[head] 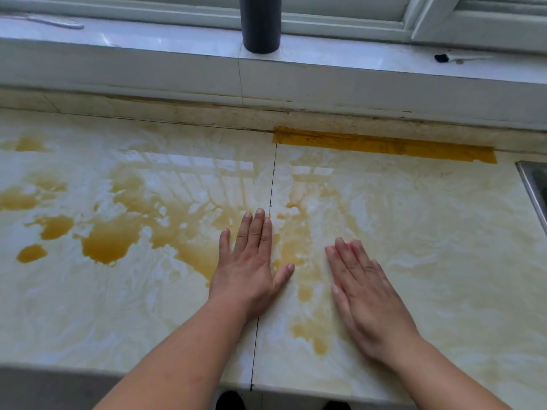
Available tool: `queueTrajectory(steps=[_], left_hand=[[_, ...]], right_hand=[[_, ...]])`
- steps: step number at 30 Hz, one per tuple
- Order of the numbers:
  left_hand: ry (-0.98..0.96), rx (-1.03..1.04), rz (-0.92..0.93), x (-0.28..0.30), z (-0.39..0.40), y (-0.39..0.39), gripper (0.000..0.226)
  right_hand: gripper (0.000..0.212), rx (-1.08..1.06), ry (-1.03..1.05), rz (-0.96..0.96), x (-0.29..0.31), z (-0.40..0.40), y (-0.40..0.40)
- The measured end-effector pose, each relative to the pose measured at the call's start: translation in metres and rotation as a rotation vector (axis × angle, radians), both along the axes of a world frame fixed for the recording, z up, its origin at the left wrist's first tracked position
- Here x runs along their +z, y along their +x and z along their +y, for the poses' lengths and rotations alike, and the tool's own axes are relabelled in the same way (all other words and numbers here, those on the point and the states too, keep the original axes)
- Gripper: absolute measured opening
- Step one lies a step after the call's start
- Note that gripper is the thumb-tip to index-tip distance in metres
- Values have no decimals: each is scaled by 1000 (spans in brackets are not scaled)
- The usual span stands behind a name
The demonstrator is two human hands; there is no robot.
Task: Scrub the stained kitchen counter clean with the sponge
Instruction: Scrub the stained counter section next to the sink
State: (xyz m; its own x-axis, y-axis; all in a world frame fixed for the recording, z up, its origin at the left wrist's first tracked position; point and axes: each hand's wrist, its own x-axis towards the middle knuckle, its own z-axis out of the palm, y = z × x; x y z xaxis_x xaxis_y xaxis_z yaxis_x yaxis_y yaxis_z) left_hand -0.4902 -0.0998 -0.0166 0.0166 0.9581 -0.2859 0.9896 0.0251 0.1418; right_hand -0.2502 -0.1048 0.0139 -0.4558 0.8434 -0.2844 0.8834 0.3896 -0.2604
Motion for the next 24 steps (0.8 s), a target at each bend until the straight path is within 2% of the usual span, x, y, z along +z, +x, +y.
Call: queueTrajectory(steps=[3,6,9,13,18,20,24], left_hand=[[-17,-2,8,1,1,0,93],[-19,0,14,2,1,-1,93],[-17,4,17,2,1,-1,93],[-19,8,16,1,2,0,93],[-15,8,9,1,1,0,94],[-14,10,1,2,1,0,94],[-22,20,-5,4,0,1,95]], right_hand=[[65,-75,29,-24,-5,31,-4],[64,-243,33,30,-12,94,-30],[64,-310,4,51,-13,143,-62],[64,-138,4,88,-11,132,-82],[63,169,24,67,-5,63,-41],[61,134,29,20,-4,68,-26],[63,-119,22,25,-7,119,-54]])
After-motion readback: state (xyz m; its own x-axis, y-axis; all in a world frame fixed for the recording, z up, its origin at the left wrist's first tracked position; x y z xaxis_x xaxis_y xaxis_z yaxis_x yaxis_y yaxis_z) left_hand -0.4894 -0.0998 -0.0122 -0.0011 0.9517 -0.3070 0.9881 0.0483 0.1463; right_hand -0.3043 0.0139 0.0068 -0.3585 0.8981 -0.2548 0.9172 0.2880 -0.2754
